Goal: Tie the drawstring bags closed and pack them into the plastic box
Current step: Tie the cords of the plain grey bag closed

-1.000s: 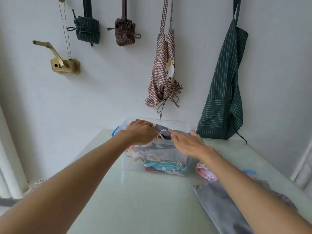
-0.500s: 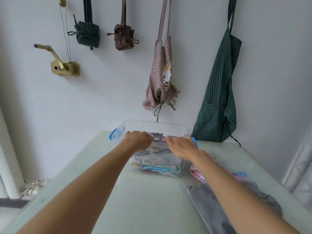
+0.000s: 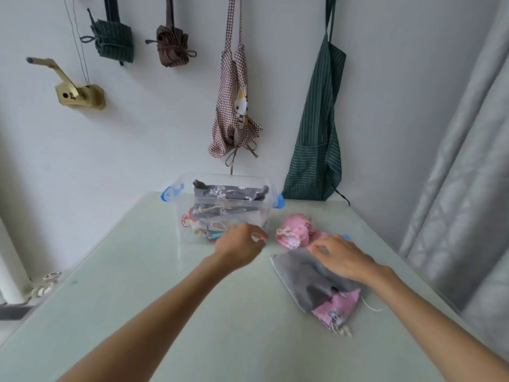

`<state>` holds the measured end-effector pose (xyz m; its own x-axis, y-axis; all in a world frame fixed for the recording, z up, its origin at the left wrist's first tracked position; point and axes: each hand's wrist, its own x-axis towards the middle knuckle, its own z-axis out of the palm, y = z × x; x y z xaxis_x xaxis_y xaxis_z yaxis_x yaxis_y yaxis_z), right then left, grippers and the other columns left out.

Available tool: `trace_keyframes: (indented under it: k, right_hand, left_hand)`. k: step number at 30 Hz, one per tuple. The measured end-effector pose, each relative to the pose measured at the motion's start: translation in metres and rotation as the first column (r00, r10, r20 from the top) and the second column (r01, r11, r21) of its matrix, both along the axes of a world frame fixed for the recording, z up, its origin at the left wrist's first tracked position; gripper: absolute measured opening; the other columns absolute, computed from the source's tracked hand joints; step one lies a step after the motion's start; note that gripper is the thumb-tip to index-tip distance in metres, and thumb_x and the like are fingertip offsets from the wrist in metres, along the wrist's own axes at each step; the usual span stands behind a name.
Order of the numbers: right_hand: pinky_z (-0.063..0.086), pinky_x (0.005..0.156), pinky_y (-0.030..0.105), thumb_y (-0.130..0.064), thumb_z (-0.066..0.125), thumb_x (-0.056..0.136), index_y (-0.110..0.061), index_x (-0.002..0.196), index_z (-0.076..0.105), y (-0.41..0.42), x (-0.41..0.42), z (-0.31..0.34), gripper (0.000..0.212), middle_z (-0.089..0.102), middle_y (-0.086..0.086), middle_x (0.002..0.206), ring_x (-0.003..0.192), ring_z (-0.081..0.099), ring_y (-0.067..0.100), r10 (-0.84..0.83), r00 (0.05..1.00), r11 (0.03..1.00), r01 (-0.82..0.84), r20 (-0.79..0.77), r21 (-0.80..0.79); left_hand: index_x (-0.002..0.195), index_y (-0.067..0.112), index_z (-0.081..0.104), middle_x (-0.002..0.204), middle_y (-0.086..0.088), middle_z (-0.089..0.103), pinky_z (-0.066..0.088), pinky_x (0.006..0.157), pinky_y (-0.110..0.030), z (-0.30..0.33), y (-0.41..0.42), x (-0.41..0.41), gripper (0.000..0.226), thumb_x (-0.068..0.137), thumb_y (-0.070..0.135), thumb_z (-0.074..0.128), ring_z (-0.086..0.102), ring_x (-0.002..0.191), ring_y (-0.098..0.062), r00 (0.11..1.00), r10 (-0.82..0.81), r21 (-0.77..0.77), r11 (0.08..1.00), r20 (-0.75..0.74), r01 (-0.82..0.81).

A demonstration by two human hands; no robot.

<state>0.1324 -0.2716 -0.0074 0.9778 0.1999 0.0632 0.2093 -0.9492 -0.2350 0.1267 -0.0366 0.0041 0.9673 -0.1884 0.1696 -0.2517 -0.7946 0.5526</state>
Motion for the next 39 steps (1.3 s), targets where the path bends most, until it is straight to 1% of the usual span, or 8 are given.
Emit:
trace_keyframes:
  k: [7, 13, 17, 24, 28, 31, 33, 39]
  right_hand:
    - [0.025, 0.11, 0.03, -0.031, 0.052, 0.09, -0.03, 0.145, 0.03, -0.039, -0.039, -0.055, 0.059, 0.032, -0.007, 0.152, 0.139, 0.029, 0.015, -0.178, 0.984, 0.976, 0.175, -0.005, -0.131]
    - [0.031, 0.093, 0.025, -0.034, 0.053, 0.092, -0.032, 0.106, 0.067, -0.037, -0.04, -0.051, 0.02, 0.065, -0.011, 0.114, 0.111, 0.05, 0.013, -0.148, 0.925, 0.948, 0.234, 0.351, -0.218]
    - [0.038, 0.079, 0.029, -0.026, 0.049, 0.095, -0.017, 0.095, 0.062, -0.029, -0.039, -0.011, 0.016, 0.068, -0.001, 0.086, 0.086, 0.062, 0.022, -0.136, 0.864, 0.991, 0.115, 0.485, 0.074]
    - [0.046, 0.084, 0.016, -0.023, 0.06, 0.09, -0.022, 0.092, 0.07, 0.029, -0.043, 0.058, 0.01, 0.071, -0.008, 0.093, 0.088, 0.064, 0.002, 0.102, 0.994, 0.723, -0.097, 0.034, 0.684]
    - [0.046, 0.095, 0.029, -0.017, 0.064, 0.088, -0.008, 0.104, 0.069, 0.066, -0.032, 0.034, 0.019, 0.068, 0.001, 0.09, 0.086, 0.063, 0.015, 0.171, 0.929, 0.57, 0.179, -0.328, 0.802]
    - [0.051, 0.072, 0.021, -0.008, 0.062, 0.088, 0.003, 0.112, 0.063, 0.086, -0.031, -0.01, 0.027, 0.065, 0.006, 0.081, 0.07, 0.059, 0.014, 0.082, 0.89, 0.501, 0.352, -0.448, 0.791]
    - [0.045, 0.057, 0.015, -0.01, 0.062, 0.088, -0.001, 0.111, 0.065, 0.087, -0.034, -0.032, 0.025, 0.067, 0.006, 0.084, 0.069, 0.058, 0.012, 0.017, 0.882, 0.58, 0.374, -0.47, 0.724]
    - [0.047, 0.08, 0.025, -0.023, 0.072, 0.078, -0.021, 0.097, 0.066, 0.064, -0.047, -0.046, 0.02, 0.069, -0.003, 0.091, 0.085, 0.061, 0.012, -0.133, 0.974, 0.785, 0.215, -0.181, 0.581]
  left_hand:
    - [0.142, 0.03, 0.039, 0.15, 0.004, 0.037, 0.034, 0.108, -0.036, -0.056, -0.074, -0.022, 0.061, 0.086, 0.046, 0.059, 0.039, 0.135, -0.024, 0.958, -0.216, 0.209, 0.944, -0.19, 0.254]
    - [0.111, 0.029, 0.066, 0.119, 0.001, 0.065, 0.045, 0.083, -0.031, -0.057, -0.08, -0.028, 0.024, 0.088, 0.032, 0.059, 0.061, 0.105, -0.026, 0.994, -0.073, 0.278, 0.959, 0.085, 0.046]
    - [0.103, 0.021, 0.063, 0.11, -0.002, 0.068, 0.05, 0.085, -0.037, -0.023, -0.059, -0.023, 0.018, 0.096, 0.023, 0.046, 0.063, 0.098, -0.026, 0.993, -0.008, -0.009, 1.0, 0.114, 0.009]
    - [0.069, 0.013, 0.048, 0.078, -0.006, 0.05, 0.033, 0.068, -0.031, 0.05, 0.014, -0.028, 0.021, 0.063, 0.03, 0.039, 0.043, 0.075, -0.02, 0.996, 0.065, -0.389, 0.918, -0.061, -0.084]
    - [0.071, 0.01, 0.054, 0.081, -0.012, 0.054, 0.04, 0.072, -0.032, 0.041, 0.046, -0.011, 0.021, 0.089, 0.018, 0.048, 0.048, 0.08, -0.021, 0.977, 0.172, -0.316, 0.926, -0.125, -0.204]
    - [0.103, 0.003, 0.064, 0.113, -0.017, 0.064, 0.044, 0.094, -0.036, 0.011, 0.057, -0.006, 0.024, 0.095, 0.022, 0.052, 0.059, 0.106, -0.03, 0.959, 0.238, -0.229, 0.936, -0.153, -0.268]
    - [0.119, 0.006, 0.056, 0.127, -0.012, 0.059, 0.042, 0.097, -0.034, -0.006, 0.059, -0.014, 0.037, 0.093, 0.033, 0.055, 0.054, 0.117, -0.029, 0.956, 0.263, -0.09, 0.957, -0.132, -0.276]
    - [0.12, 0.029, 0.052, 0.124, -0.001, 0.051, 0.04, 0.088, -0.035, -0.047, 0.04, -0.064, 0.057, 0.075, 0.061, 0.062, 0.043, 0.119, -0.024, 0.974, 0.173, 0.342, 0.933, -0.145, -0.115]
